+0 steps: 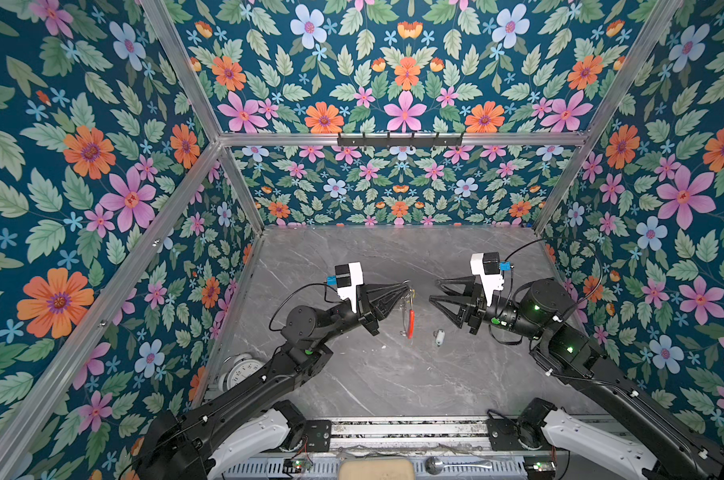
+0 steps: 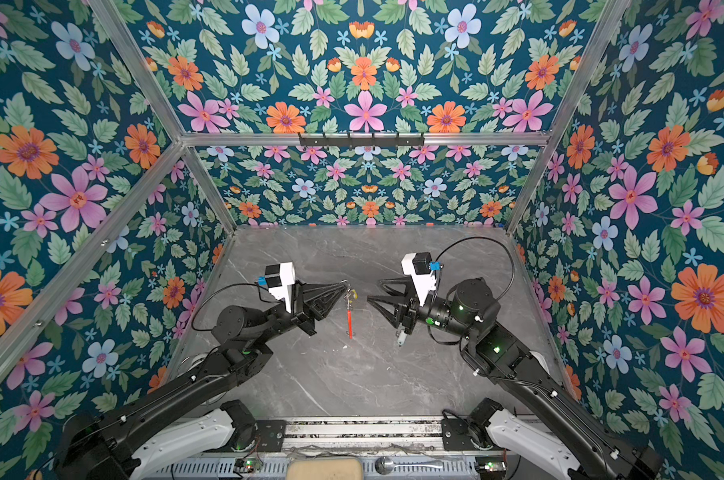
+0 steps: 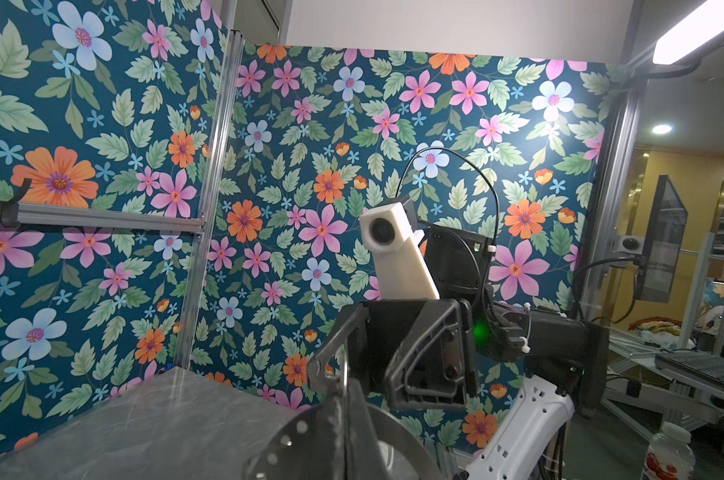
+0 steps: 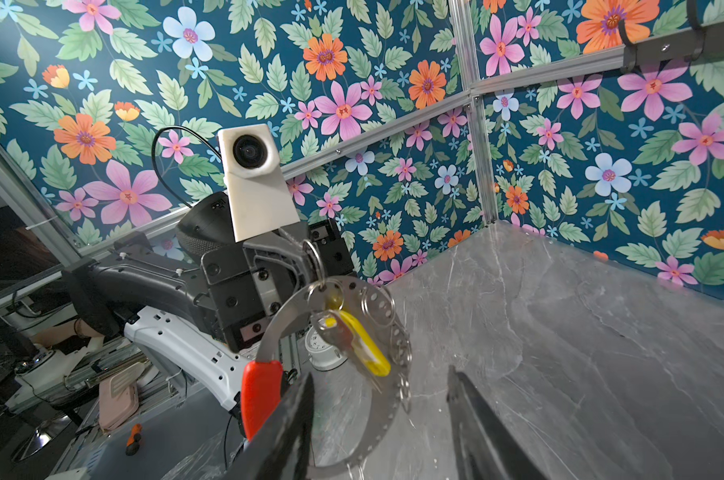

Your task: Remove the keys from the keyring

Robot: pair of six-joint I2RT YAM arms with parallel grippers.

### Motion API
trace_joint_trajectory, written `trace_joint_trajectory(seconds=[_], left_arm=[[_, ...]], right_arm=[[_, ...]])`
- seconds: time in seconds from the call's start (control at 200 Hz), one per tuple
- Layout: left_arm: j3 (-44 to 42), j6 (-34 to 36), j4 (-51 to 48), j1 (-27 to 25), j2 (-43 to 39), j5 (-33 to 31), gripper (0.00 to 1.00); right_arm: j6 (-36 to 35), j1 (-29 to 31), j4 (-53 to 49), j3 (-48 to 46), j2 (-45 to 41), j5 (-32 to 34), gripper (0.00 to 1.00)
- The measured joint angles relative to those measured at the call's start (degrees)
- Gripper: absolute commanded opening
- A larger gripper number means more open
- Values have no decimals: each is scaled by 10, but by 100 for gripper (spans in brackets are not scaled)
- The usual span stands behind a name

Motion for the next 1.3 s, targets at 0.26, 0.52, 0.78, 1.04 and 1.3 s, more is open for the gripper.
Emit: trace_joint_trajectory(seconds=[0.26,0.52,0.78,1.04,1.3], left_arm=[[0,-7,19,0,3,5,0],[0,-28,42,0,19,24,0],[0,-46,72,0,37,36,0],[-1,-57,88,0,43,41,0],[-6,-58,91,0,44,38,0]], right_arm=[[0,4,0,9,17,-18,53],[-5,13,-4,31,43,-61,54],[-16,23,-17,48,65,-82,49],[-22,29,-31,50,81,-95,26],[-28,34,-26,46,72,-101,20]])
